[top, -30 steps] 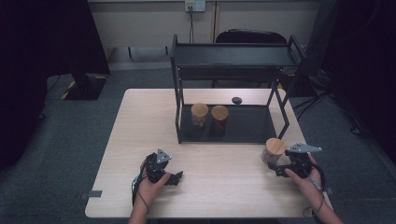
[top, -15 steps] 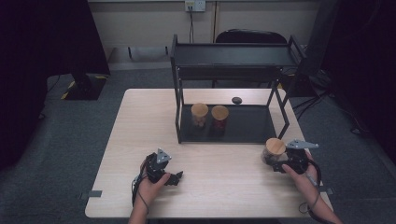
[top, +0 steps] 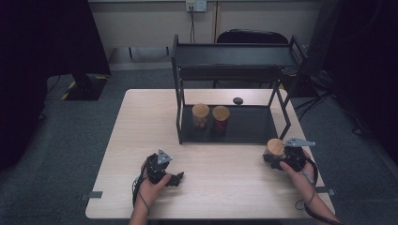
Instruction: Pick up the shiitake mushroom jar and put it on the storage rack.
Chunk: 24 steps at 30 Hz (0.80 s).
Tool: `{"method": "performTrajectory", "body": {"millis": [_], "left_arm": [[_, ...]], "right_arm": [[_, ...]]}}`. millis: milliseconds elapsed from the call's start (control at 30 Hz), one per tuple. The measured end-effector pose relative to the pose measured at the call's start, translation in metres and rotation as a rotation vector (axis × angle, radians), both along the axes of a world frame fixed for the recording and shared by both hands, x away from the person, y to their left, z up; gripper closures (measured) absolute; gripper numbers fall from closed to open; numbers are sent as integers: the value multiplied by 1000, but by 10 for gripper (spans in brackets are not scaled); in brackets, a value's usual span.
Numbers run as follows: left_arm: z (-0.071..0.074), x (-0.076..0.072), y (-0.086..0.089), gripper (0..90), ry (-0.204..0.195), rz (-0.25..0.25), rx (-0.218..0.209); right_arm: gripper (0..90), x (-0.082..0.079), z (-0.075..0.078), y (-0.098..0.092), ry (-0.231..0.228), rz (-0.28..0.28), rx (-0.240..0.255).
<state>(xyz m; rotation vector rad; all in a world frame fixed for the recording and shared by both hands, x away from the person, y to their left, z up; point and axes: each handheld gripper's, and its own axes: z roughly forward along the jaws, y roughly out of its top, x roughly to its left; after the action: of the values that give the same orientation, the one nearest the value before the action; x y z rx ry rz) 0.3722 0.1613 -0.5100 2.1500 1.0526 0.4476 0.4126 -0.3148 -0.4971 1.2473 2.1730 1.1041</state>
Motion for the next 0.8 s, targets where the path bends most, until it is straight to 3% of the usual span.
{"method": "performTrajectory", "body": {"millis": [367, 800], "left_arm": [[0, 0, 0, 1, 0, 0, 0], [0, 0, 0, 1, 0, 0, -1]], "right_arm": [[241, 1, -4, 5, -20, 19, 6], [252, 0, -1, 9, -49, 28, -36]]}}
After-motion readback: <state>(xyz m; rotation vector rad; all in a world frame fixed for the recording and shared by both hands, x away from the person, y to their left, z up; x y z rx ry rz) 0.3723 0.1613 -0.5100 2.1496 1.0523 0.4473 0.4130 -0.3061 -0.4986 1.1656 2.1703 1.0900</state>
